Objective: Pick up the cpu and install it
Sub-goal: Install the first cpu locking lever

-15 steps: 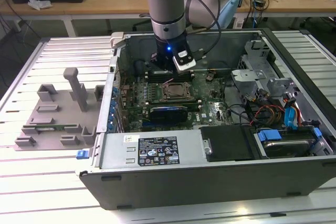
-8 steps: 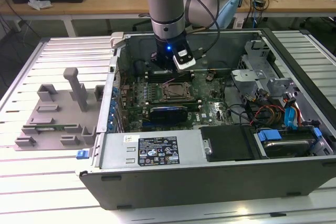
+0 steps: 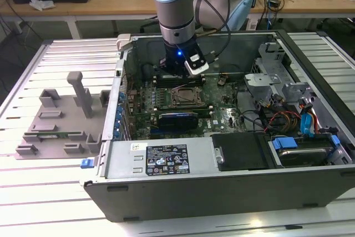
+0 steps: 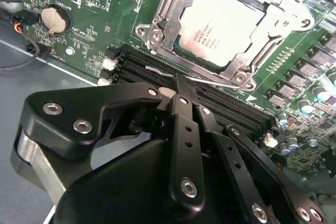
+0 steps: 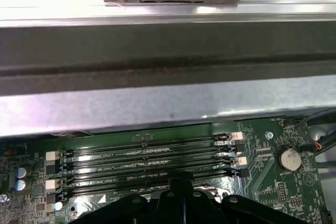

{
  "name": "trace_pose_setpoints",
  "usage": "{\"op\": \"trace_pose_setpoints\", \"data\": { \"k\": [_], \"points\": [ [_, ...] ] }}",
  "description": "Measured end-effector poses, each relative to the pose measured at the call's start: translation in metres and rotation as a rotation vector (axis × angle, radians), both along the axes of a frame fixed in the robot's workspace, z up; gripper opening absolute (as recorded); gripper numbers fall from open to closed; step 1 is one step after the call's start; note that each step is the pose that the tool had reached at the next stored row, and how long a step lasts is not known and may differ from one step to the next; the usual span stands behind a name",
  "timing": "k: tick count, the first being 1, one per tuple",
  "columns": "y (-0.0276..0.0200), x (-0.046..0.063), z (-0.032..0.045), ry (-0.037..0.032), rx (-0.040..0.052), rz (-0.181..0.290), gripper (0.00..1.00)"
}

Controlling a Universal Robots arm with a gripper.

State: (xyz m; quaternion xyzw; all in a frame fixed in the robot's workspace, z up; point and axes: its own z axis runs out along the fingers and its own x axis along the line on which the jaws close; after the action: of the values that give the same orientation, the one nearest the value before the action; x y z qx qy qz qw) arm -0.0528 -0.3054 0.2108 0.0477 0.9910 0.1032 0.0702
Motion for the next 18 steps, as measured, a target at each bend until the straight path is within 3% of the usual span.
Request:
{"op": "trace_pose_setpoints", "data": {
  "k": [3, 7, 10, 18],
  "points": [
    [0.0, -0.0003, -0.0004, -0.0013, 0.0002, 0.0, 0.11],
    [0.0, -0.0013, -0.0038, -0.016, 0.0001, -0.013, 0.11],
    [0.0004, -0.0042, -0.0056, -0.0159, -0.0004, -0.065, 0.11],
    [0.0047, -0.0068, -0.0078, -0.016, -0.0004, -0.094, 0.11]
  ]
}}
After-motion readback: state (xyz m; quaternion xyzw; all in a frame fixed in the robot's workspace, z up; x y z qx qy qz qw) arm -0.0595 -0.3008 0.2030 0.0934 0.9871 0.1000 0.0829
